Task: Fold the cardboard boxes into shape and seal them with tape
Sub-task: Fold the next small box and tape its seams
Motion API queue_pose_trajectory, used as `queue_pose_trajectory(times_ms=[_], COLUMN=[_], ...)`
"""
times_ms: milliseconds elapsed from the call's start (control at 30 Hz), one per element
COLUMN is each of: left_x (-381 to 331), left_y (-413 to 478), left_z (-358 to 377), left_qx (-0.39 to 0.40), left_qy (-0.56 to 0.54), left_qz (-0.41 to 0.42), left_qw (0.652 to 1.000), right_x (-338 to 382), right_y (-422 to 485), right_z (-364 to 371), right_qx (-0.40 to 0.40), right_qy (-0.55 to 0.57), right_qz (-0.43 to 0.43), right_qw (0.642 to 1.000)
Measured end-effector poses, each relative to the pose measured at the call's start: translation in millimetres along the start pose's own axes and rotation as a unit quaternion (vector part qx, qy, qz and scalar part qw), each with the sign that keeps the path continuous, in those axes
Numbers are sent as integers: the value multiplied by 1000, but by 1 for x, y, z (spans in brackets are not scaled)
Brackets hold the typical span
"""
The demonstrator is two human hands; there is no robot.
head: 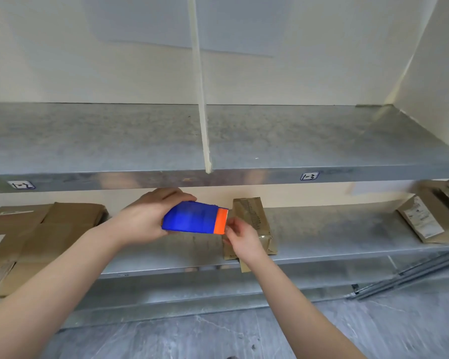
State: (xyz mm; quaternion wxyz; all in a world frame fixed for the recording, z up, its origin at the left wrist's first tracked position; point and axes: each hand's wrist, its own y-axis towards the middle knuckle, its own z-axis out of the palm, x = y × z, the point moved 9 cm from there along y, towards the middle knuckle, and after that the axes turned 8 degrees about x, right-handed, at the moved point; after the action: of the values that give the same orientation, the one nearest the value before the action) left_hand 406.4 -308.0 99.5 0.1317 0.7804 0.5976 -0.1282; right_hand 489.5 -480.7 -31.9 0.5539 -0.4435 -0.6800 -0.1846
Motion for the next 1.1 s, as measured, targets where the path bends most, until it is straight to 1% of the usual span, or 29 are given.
queue_pose_trajectory(times_ms=[100,233,300,400,533,700,800,900,1000,1100], left_x=[14,29,31,31,24,18,17,29,45,43], left_y=[4,10,13,15,19,30,34,28,21,27], left_z=[18,37,41,46,47,46,47,46,53,57], left_qx=[30,58,61,66,51,60,70,70,98,94], left_qy=[-7,-27,-27,-23,-33,-44,-64,-63,-44,-31], left_qz=[-23,-45,-43,-49,-46,-44,-54,-83,-115,-132], left_qw=[999,997,997,996,997,996,994,992,988,986], right_x=[4,-2,-5,-4,-3,-3,-5,-21,-37,-45], right_y=[-1,-4,-6,-8,-10,-9,-11,-15,-10,-3], right_z=[-16,-27,-33,-42,-56,-71,-81,-114,-130,-134], right_qx=[-47,-68,-79,-81,-92,-99,-111,-137,-118,-100], right_qy=[-53,-33,-25,-44,-44,-55,-67,-76,-91,-92], right_qz=[-7,6,6,4,21,37,48,74,92,94], right_qw=[997,997,997,996,995,993,990,985,985,986])
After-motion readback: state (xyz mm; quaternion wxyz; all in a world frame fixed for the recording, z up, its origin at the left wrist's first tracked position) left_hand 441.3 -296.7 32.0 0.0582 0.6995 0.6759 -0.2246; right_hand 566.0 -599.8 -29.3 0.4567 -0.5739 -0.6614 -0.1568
